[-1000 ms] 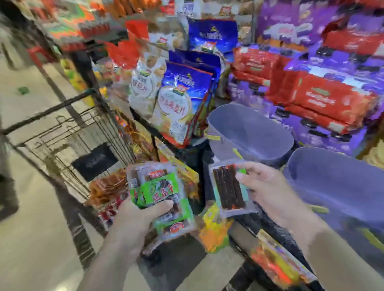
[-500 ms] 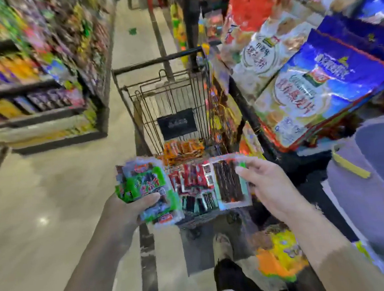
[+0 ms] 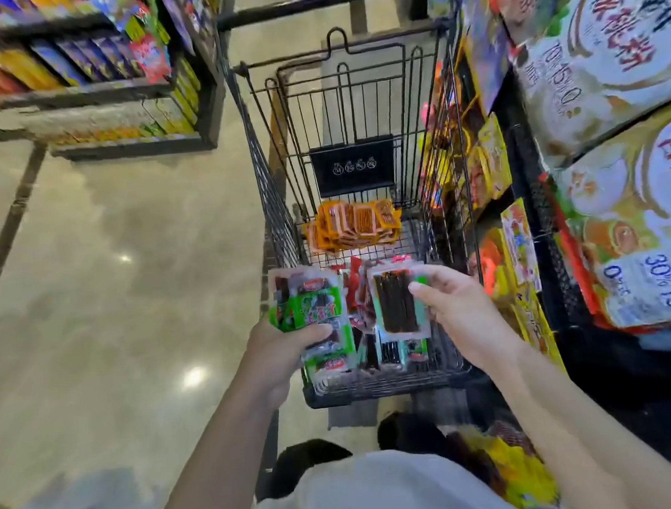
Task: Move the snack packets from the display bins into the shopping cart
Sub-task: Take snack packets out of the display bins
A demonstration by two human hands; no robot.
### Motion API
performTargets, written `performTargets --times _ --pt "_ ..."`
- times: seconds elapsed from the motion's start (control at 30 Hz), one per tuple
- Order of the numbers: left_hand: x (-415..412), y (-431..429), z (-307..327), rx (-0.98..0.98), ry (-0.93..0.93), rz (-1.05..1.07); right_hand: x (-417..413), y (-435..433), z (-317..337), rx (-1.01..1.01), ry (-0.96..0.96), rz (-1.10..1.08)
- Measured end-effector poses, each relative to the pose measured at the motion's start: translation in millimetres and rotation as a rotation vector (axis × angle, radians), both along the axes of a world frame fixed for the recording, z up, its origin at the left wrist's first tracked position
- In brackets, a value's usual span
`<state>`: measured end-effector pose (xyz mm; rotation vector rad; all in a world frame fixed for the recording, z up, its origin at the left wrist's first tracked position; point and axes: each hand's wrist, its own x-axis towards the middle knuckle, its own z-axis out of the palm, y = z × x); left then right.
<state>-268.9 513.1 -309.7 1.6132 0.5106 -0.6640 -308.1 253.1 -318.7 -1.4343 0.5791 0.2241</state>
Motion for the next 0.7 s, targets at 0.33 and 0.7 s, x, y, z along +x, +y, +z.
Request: performTargets --times 0.33,0.7 --pt "13.5 -38.2 -162.2 0.199 0.330 0.030 19.4 10.0 -154.9 0.009 0.392 -0.059" --pt "10.6 -45.9 -296.9 0.307 0.456 0.054 9.8 36.9 -290.4 -0.047 0.555 0.013"
